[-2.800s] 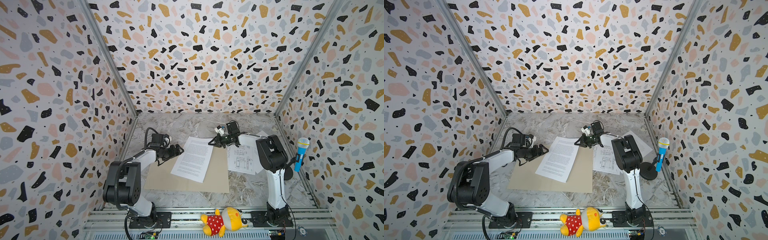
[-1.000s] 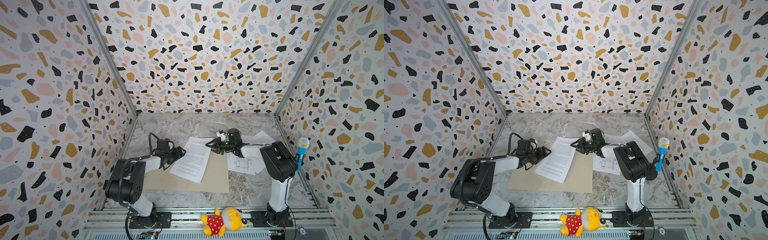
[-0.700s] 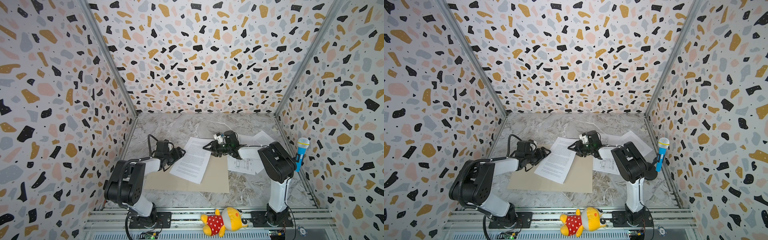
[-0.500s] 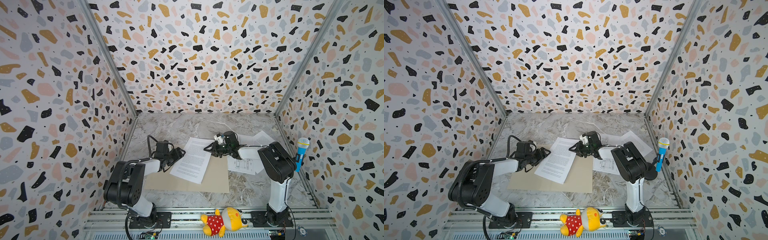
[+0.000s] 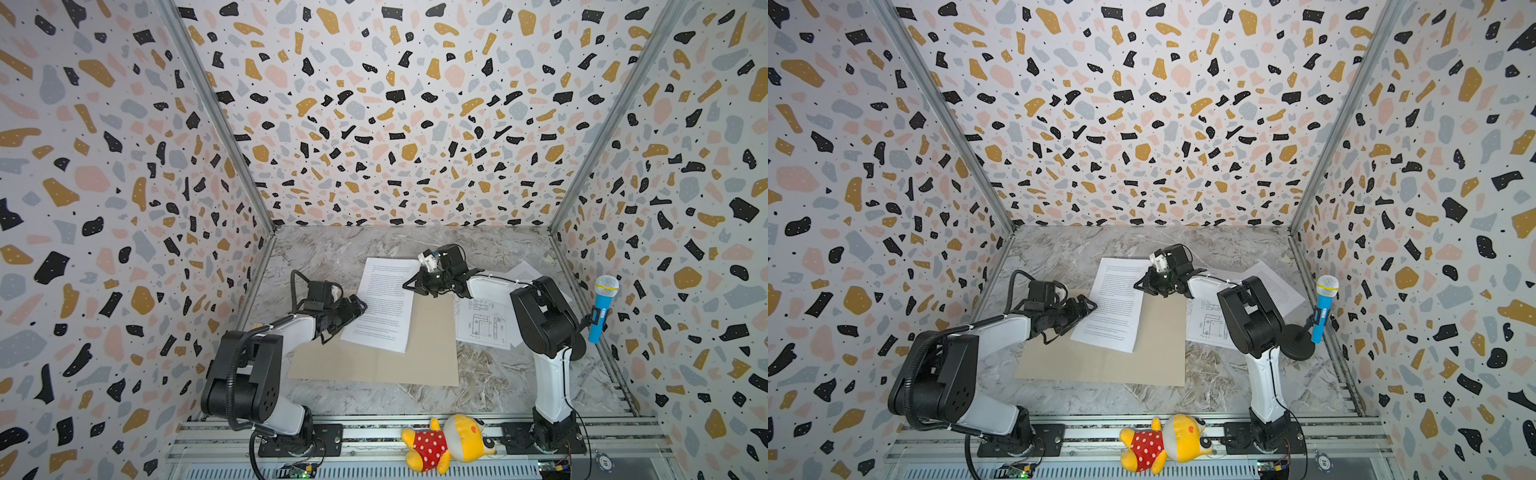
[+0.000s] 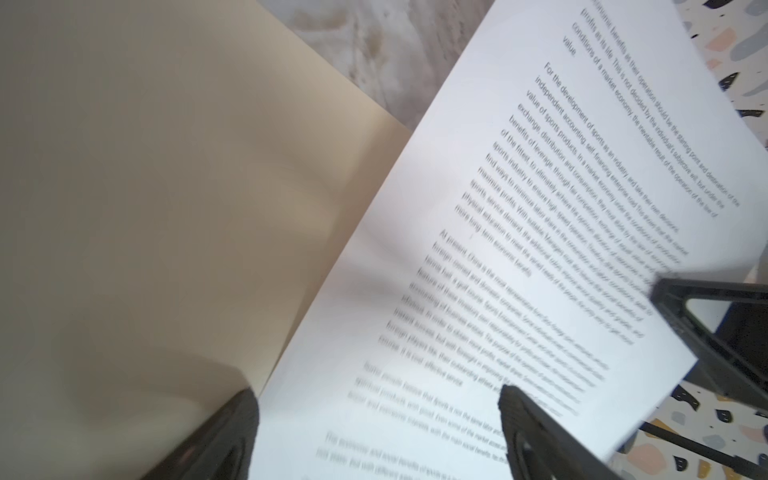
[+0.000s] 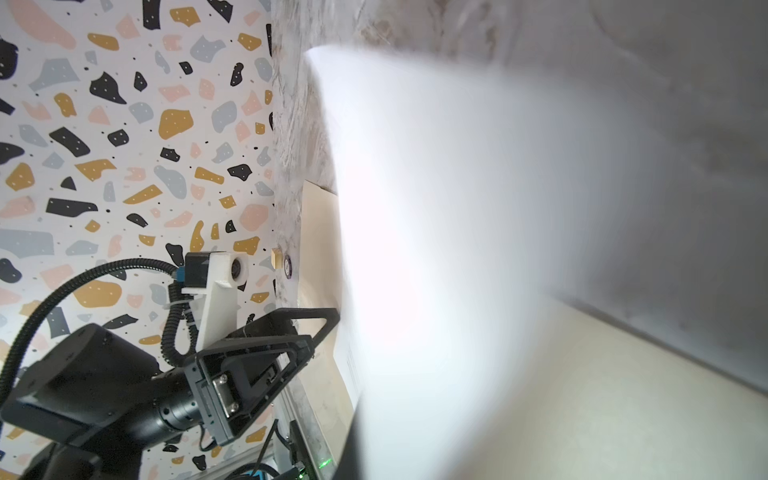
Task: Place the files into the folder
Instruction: 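Drag the sheet farther from the robot with the right gripper while the left arm withdraws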
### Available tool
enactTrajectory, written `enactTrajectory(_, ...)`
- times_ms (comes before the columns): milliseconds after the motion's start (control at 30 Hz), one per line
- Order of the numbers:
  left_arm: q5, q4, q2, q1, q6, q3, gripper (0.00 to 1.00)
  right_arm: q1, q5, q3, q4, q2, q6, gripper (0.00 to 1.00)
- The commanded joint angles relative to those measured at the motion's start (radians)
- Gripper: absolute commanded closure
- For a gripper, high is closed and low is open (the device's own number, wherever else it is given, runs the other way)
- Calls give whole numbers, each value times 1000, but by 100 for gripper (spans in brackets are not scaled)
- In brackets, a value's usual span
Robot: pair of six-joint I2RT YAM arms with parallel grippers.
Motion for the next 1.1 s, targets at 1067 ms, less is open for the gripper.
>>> enactTrajectory(1067,38,-309,-34,435,289,42,0,100,-265,599,-38,266,-510,100)
